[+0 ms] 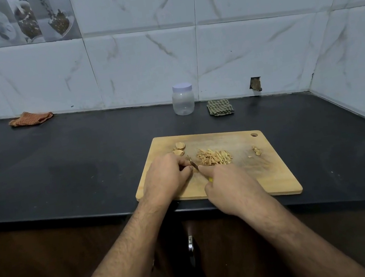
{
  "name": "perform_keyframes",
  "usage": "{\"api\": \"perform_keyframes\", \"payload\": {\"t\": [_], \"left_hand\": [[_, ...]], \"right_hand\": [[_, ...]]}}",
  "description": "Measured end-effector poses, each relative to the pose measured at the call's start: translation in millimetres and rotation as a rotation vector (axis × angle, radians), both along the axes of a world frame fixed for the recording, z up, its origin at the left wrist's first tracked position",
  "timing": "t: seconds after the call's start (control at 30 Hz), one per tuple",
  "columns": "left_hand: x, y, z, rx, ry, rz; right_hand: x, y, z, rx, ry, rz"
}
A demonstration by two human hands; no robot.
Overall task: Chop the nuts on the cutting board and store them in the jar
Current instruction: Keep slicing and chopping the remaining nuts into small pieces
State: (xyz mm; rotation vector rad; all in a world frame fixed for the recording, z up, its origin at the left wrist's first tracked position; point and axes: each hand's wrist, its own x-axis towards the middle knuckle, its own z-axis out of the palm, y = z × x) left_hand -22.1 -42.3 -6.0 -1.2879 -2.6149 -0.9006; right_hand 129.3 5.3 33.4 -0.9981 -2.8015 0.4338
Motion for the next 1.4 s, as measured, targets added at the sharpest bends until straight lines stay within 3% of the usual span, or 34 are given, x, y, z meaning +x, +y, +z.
{"api": "perform_keyframes", "payload": {"t": [0.3,0.63,1.07,1.4], "left_hand": [[-0.5,0.5,0.2,-0.017,-0.012,-0.009],[3.2,-0.8,2.9,-0.021,-0.015,0.011],[-3.6,-1.0,3.1,0.020,-0.145,-0.008],[-2.4,0.3,3.6,0.028,-0.147,0.019]], "right_hand": [[0.6,0.6,-1.2,-0.004,0.008,0.001],[5.2,-4.3,1.2,0.046,-0.109,0.009],[4.3,-2.8,2.2,0.003,-0.012,-0.011],[-3.3,-2.6,2.3,0.055,-0.086,0.020]]}}
